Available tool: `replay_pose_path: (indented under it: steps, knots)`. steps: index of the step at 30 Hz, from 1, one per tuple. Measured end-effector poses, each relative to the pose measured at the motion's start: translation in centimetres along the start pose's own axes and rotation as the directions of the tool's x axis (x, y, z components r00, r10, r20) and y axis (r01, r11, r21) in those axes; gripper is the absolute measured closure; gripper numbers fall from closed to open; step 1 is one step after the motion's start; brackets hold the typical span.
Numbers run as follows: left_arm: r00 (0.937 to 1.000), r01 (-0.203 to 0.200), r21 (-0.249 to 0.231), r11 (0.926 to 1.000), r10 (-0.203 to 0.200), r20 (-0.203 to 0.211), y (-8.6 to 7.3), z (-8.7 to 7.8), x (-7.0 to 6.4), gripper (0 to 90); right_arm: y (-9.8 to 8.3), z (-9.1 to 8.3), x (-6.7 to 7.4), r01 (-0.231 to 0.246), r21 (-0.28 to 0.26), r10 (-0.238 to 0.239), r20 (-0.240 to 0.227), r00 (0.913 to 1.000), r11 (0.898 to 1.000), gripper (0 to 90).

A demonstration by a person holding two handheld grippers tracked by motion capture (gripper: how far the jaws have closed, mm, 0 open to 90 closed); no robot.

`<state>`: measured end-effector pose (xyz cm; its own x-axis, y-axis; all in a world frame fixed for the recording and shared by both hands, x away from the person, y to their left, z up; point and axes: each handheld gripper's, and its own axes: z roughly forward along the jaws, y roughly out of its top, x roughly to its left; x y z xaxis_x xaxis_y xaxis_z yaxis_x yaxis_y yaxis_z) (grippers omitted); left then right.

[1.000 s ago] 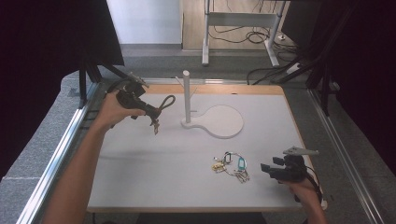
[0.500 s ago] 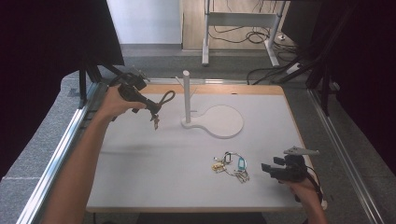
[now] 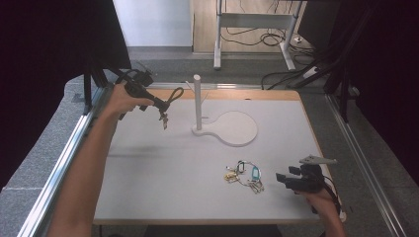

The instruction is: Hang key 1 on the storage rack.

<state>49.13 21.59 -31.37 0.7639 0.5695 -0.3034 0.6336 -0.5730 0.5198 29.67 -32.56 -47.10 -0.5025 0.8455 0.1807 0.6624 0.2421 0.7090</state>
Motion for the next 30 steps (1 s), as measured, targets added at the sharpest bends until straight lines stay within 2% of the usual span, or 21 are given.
replay_pose_path:
  steps: [12, 20, 30]
  knots:
    - [0.9987, 0.033, -0.017, 0.9993, -0.032, 0.041, 1.6, 0.2, 1.8, 67.2, -0.1, 0.1, -0.1, 0.001, 0.003, -0.001, 0.004, 1.0, 1.0, 32.3]
    - [0.9972, 0.04, -0.01, 0.9991, -0.04, 0.064, 2.7, 0.8, 2.5, 67.1, -0.1, 0.1, 0.0, 0.006, 0.01, -0.006, 0.005, 1.0, 1.0, 32.3]
    - [0.9957, 0.044, -0.004, 0.999, -0.043, 0.082, 3.5, 1.3, 2.7, 67.2, -0.2, 0.4, 0.1, 0.019, 0.024, -0.02, 0.016, 0.9997, 1.0, 32.3]
